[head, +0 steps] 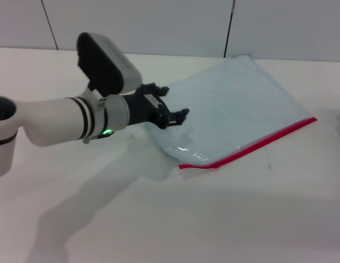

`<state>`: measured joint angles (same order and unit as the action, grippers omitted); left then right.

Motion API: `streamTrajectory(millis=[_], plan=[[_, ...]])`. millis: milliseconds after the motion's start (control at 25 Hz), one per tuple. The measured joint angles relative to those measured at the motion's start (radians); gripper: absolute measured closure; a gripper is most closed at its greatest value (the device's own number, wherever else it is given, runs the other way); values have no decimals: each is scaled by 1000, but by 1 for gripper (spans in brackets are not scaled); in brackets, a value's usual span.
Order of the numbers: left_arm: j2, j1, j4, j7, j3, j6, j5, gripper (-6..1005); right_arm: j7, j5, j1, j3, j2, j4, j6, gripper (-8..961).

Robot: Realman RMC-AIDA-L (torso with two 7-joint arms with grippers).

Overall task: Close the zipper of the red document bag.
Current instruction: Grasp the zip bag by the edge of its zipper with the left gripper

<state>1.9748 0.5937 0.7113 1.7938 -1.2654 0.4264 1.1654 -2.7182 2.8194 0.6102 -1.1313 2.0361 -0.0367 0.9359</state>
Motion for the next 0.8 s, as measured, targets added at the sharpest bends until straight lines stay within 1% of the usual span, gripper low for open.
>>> streamTrajectory(millis=[80,280,400,440,480,560,600,720,800], plan=[[-9,7,33,-130,15,9,124,246,0,0,1,-1,0,0,-4,300],[-14,33,74,-405,14,75,413,246,0,-1,1,-3,-1,2,-27,300],[-17,55,93,-532,7,130,549,246,0,-1,1,-3,-1,3,-28,300],[-17,55,93,-532,7,130,549,246,0,-1,1,-4,-1,3,-28,300],[-19,67,111,-614,5,161,639,246,0,-1,1,-4,-1,3,-28,301],[-20,78,147,-719,2,196,755,246,0,-1,1,-4,-2,3,-29,301],[-21,81,159,-743,-1,206,784,246,0,-1,1,-4,-2,4,-31,301],[-18,91,221,-859,-41,290,943,246,0,-3,1,-5,-2,14,-48,301],[-8,100,265,-920,-70,359,1033,246,0,-3,2,-6,-2,21,-60,301]])
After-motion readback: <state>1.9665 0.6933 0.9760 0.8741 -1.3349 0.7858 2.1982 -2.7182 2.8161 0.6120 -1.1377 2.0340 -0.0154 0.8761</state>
